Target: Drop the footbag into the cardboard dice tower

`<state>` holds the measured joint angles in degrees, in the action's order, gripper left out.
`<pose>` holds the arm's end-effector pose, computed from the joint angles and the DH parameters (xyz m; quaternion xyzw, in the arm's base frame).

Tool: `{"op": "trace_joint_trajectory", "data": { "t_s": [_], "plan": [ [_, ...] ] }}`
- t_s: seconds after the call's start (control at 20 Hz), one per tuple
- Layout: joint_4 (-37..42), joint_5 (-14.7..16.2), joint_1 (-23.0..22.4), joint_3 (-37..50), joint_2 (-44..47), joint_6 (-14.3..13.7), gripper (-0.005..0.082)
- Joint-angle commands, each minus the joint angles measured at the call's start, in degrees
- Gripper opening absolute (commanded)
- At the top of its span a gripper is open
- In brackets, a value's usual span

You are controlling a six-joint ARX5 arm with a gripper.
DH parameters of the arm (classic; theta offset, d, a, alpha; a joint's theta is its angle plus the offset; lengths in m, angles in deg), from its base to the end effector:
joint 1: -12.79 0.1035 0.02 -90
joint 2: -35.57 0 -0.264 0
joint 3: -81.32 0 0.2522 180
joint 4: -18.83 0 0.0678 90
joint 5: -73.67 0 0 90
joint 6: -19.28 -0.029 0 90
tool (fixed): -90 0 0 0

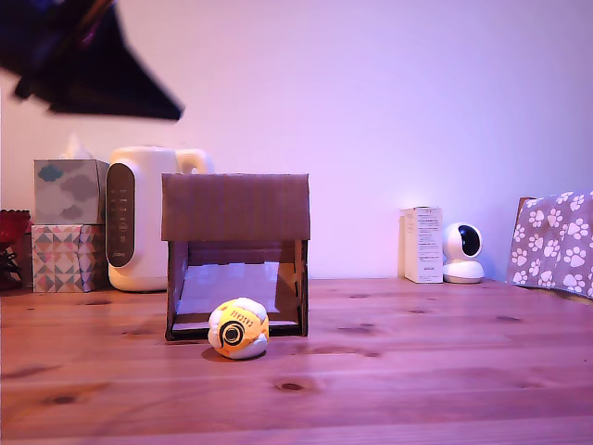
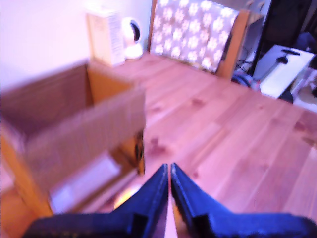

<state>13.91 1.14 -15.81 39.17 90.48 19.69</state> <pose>0.1760 -0.1059 0.2348 0.0116 0.1543 -0.3861 0.9094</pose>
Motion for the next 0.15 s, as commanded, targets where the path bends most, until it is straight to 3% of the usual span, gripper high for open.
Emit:
{"op": "trace_joint_trajectory", "data": {
  "t_s": [0.0,0.1],
  "plan": [
    [0.85,-1.44,0.57,3.45,-2.62,1.36,-0.0024],
    [0.83,-2.6,1.11,7.08,-6.19,2.69,-0.0024]
  ]
}}
